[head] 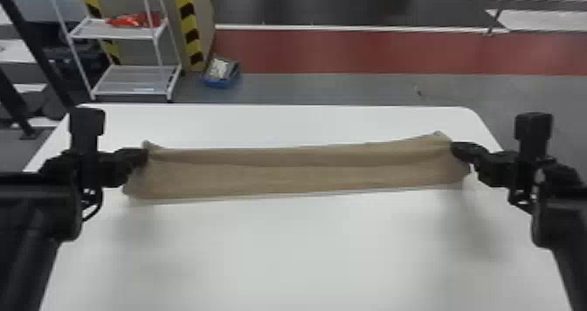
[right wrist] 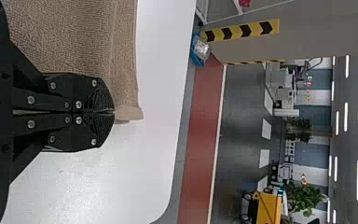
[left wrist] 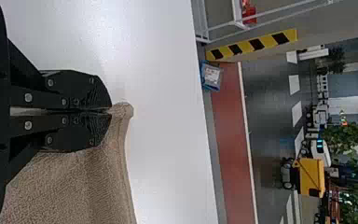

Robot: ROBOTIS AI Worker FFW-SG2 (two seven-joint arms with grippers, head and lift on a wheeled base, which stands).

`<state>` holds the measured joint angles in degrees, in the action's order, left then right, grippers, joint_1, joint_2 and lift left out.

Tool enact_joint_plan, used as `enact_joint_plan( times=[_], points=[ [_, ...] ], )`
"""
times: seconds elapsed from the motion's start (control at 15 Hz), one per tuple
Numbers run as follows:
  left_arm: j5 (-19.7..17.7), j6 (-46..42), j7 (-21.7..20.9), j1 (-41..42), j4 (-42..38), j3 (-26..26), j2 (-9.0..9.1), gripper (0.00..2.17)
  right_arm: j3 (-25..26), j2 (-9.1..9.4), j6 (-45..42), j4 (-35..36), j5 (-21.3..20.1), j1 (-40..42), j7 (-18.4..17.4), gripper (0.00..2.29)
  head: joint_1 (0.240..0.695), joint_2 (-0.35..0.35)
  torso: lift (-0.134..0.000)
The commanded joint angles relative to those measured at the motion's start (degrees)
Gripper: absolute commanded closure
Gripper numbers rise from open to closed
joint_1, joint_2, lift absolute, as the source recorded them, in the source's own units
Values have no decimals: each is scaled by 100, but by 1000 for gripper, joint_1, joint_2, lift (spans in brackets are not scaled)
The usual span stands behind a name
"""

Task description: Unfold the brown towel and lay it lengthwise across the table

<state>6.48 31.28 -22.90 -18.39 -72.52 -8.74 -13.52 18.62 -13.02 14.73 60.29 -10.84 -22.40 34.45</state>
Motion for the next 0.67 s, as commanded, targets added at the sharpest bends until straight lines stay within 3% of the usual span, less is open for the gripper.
enact_joint_plan(
  times=[0.0, 0.2, 0.6],
  points=[
    [-15, 14, -4, 28, -78, 13, 7, 43, 54, -16, 18, 0, 3, -10, 1, 1288, 695, -25, -121],
    [-296, 507, -110, 327, -711, -295, -2, 9, 124, -34, 53, 0, 65, 34, 18, 1288, 695, -32, -121],
    [-1122, 1895, -725, 740, -1458, -954, -55, 39, 124, -34, 123, 79, 73, 96, 27, 1288, 695, -26, -121]
  ],
)
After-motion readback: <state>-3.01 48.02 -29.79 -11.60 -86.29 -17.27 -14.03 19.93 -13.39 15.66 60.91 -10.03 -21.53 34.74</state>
